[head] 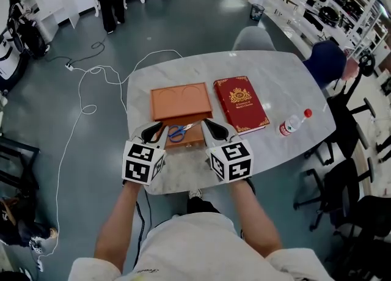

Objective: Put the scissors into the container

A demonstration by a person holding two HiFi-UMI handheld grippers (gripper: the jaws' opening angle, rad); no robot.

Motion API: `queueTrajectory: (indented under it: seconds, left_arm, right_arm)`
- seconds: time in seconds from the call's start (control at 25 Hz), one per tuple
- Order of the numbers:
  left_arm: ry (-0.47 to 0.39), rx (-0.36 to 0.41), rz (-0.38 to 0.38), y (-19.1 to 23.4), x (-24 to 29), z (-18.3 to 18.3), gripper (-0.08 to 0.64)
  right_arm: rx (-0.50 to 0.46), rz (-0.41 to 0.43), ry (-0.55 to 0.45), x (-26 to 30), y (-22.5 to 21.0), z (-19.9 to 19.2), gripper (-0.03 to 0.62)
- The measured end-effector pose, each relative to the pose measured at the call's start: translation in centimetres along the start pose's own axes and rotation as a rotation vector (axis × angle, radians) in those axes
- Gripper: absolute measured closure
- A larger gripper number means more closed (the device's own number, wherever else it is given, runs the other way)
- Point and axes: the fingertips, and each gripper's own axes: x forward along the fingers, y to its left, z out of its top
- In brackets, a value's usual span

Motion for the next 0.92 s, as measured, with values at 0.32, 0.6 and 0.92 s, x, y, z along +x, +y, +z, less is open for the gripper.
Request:
queueTrajectory:
  seconds: [0.32, 0.6, 0.92]
  left_arm:
    - [-0.09, -0.071, 0.041, -0.4, -2.5, 0.5, 0.523]
    - [-0.105, -0.074, 0.037, -1.3, -3.3, 0.5, 0.523]
    - [-0.104, -0.071, 0.039, -1.7, -4.0, 0.3, 0.523]
  right_arm:
    - [-0.01, -0.022, -0.018, -2.2, 1.0, -0.1, 0.586]
    - [-0.012, -0.031, -0.023, -3.3, 1.4, -0.2, 0.588]
    - [-0.014, -0.027, -0.028, -3.8, 2.0, -0.1, 0.588]
